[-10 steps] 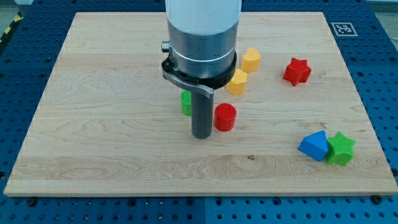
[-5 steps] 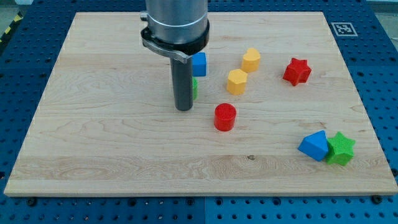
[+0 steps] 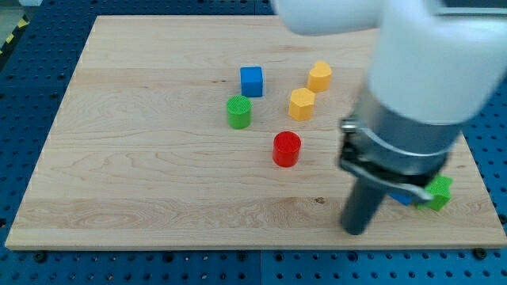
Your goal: Push the green blocks slightly up
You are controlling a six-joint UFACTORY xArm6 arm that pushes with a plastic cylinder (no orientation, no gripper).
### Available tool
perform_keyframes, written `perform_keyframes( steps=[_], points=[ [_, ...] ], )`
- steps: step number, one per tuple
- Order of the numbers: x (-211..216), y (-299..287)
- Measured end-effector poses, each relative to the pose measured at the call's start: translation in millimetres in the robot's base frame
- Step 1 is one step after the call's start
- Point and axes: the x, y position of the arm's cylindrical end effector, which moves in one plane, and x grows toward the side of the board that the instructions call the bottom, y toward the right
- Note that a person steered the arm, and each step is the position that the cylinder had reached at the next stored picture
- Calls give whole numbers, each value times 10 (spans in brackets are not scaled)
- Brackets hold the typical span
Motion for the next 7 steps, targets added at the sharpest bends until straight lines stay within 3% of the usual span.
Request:
perform_keyframes(
  steps=[2, 7],
  points=[
    [-8, 788],
    [-759, 910]
  ],
)
